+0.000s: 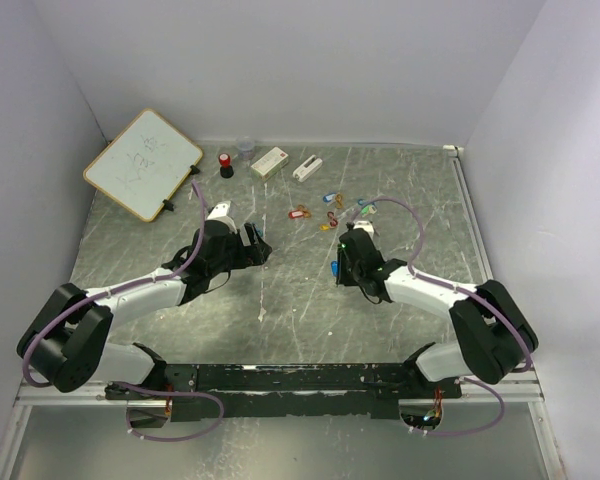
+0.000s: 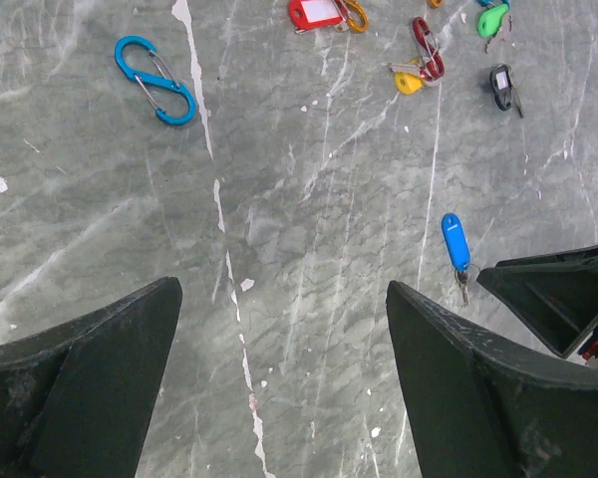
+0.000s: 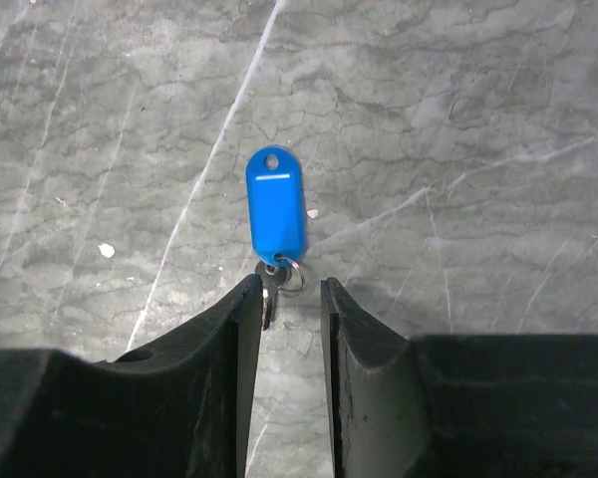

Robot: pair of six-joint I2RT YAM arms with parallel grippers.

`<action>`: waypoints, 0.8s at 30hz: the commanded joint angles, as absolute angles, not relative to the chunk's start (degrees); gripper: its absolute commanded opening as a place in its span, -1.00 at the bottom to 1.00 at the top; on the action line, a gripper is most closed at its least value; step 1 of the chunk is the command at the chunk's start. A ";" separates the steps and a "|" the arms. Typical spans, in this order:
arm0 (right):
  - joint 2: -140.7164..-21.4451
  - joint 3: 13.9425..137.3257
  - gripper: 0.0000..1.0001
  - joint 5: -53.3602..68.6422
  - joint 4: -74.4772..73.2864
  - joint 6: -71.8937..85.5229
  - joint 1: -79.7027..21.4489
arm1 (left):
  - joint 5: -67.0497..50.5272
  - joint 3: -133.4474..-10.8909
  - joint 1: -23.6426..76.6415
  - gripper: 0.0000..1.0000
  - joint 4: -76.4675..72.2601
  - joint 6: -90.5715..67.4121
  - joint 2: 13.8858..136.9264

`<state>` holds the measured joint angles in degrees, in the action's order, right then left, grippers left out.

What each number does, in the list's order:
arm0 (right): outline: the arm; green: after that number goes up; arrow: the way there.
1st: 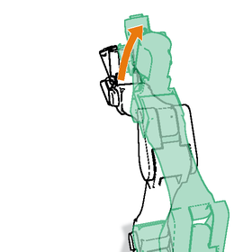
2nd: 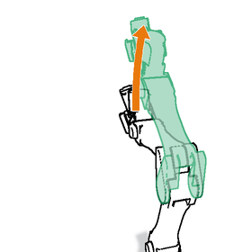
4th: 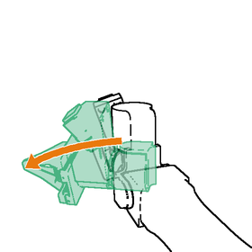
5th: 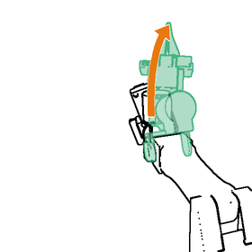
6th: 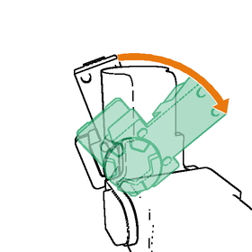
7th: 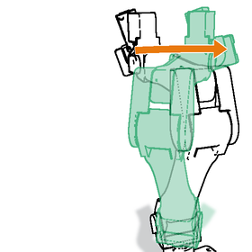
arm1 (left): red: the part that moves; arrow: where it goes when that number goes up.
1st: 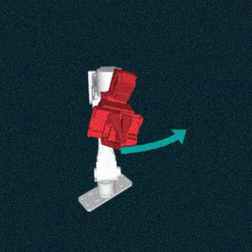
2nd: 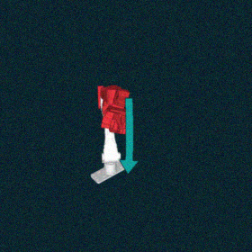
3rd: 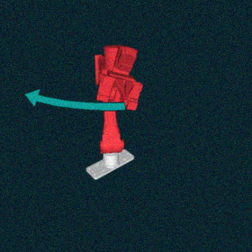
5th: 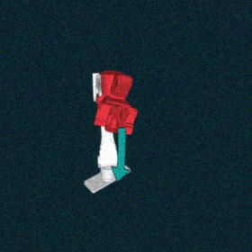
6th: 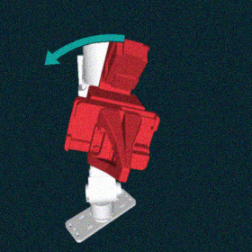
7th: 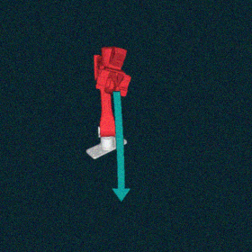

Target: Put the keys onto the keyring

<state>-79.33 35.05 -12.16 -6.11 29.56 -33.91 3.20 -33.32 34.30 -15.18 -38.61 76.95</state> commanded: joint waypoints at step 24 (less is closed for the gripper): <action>-82.04 32.09 -0.57 -6.78 0.43 29.99 -30.25 | 2.42 -34.55 33.93 0.89 -16.87 -38.68 78.26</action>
<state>-81.54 32.86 -7.05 -0.91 29.71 -30.79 3.20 -33.32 34.30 -15.18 -38.61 77.76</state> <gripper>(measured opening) 0.232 0.946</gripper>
